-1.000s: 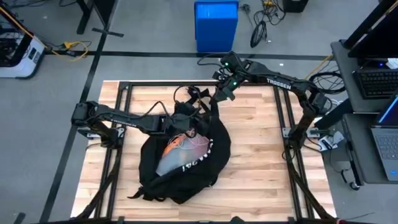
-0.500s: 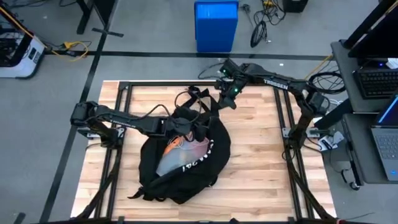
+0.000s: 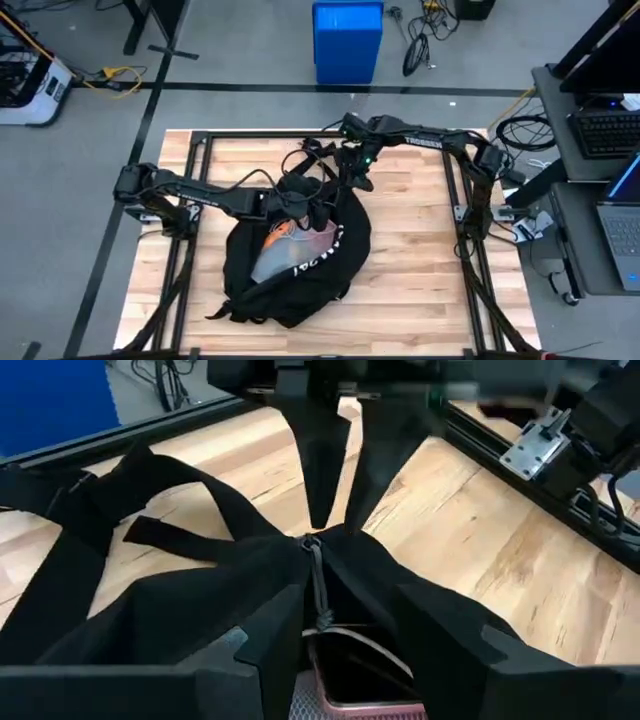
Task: Unpack backpack
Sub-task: Close the black backpack
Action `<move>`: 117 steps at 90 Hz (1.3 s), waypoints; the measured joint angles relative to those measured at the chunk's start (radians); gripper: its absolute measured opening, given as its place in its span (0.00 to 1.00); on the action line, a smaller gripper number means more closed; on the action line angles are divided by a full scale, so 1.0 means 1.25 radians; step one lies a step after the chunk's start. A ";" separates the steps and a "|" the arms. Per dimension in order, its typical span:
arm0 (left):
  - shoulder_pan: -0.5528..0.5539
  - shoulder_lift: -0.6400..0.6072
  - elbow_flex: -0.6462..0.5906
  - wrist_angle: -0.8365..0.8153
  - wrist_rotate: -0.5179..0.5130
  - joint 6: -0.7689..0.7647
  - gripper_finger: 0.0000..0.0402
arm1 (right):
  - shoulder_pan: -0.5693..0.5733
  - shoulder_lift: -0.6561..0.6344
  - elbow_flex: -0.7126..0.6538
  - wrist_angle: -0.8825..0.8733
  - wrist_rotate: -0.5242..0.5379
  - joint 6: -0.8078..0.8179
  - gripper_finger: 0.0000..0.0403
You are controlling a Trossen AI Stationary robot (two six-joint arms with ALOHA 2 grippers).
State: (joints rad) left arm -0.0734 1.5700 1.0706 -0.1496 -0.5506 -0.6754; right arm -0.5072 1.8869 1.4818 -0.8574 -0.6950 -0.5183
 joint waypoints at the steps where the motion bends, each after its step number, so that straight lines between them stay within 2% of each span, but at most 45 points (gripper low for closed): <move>1: 0.000 0.000 0.000 0.000 0.000 0.000 0.38 | 0.002 0.001 0.000 0.001 0.007 -0.011 0.19; 15: 0.000 0.000 0.000 0.000 0.000 0.000 0.38 | 0.033 0.004 0.000 0.033 0.152 -0.105 0.19; 19: 0.000 0.000 0.000 0.000 0.000 0.000 0.38 | 0.038 0.004 0.000 0.051 0.168 -0.113 0.19; 36: 0.000 0.000 0.000 -0.001 0.000 0.000 0.38 | 0.039 0.015 0.000 0.069 0.179 -0.125 0.19; 75: 0.001 0.000 0.000 -0.002 0.000 0.000 0.38 | 0.046 0.015 0.000 -0.036 0.153 -0.118 0.19; 117: 0.001 0.000 0.000 -0.020 0.000 0.000 0.38 | 0.105 0.023 -0.001 0.049 0.161 -0.142 0.19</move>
State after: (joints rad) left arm -0.0723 1.5703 1.0710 -0.1749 -0.5507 -0.6754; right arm -0.3760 1.9159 1.4811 -0.7962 -0.4935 -0.6959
